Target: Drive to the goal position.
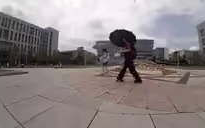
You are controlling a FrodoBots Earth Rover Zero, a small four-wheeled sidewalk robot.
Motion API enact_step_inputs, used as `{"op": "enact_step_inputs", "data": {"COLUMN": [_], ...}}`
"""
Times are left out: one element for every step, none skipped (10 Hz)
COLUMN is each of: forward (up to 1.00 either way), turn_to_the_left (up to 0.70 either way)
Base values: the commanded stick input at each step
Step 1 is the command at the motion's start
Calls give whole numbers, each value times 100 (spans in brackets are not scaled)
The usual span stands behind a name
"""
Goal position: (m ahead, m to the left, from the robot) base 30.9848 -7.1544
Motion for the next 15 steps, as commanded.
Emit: {"op": "enact_step_inputs", "data": {"forward": [100,100,100,100,100,100,100,100,100,100,100,100,100,100,100], "turn_to_the_left": [0,0,0,0,0,-3,-32,-35,-35,-2,0,0,0,0,0]}}
